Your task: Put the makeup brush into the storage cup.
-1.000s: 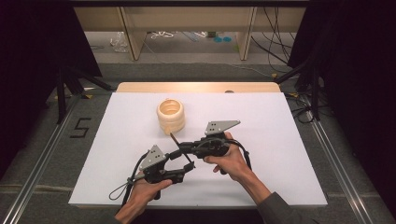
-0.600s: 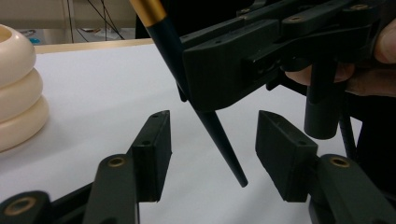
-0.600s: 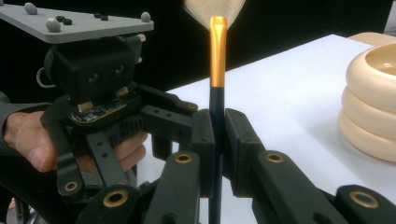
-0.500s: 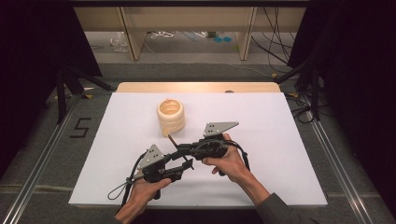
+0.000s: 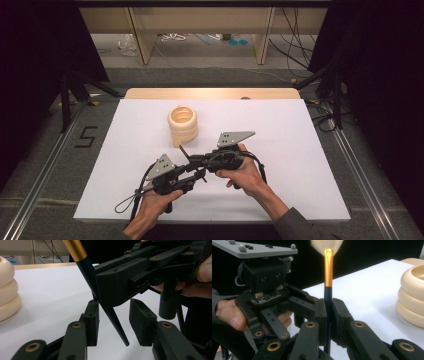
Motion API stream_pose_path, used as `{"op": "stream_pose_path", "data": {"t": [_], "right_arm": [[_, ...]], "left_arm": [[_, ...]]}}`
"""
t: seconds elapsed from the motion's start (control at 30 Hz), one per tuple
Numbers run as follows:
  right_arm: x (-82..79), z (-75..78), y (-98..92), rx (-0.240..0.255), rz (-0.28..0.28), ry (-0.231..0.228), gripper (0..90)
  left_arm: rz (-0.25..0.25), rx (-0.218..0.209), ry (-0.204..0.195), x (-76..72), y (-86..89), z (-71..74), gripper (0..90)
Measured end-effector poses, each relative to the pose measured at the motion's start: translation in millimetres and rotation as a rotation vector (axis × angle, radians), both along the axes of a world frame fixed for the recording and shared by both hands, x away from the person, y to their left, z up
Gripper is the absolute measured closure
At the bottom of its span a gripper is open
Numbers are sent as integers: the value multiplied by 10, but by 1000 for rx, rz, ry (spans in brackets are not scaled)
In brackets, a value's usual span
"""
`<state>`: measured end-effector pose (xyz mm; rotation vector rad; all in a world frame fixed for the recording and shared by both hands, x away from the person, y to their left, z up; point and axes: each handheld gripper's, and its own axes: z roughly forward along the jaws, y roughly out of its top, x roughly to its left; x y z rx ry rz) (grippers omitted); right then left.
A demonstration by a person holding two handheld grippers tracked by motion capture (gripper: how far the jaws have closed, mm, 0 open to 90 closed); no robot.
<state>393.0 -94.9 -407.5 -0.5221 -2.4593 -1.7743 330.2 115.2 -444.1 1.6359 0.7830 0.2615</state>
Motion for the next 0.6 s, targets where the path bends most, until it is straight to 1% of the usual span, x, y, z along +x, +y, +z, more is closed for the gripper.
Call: {"op": "stream_pose_path", "data": {"t": [0.03, 0.1, 0.23, 0.27, 0.3, 0.47, 0.5, 0.6], "right_arm": [[-2, 2, 0, 1, 1, 5, 834], [2, 1, -1, 1, 2, 0, 835], [2, -6, 11, 26, 10, 6, 835], [1, -3, 9, 26, 9, 8, 834], [1, 3, 2, 16, 3, 3, 835], [0, 5, 1, 15, 1, 0, 835], [0, 6, -3, 13, -2, -5, 834], [-3, 8, -2, 15, -1, -6, 834]], "left_arm": [[4, -1, 3, -1, 2, 1, 617], [3, -4, 8, 1, 3, 1, 628], [-4, -9, 8, 5, 10, 4, 643], [-4, -11, 10, 5, 12, 6, 654], [-4, -12, 10, 5, 13, 5, 657], [-1, -14, 14, 4, 15, 6, 669], [2, -21, 17, 4, 15, 6, 671], [2, -24, 20, 5, 17, 4, 682]]}}
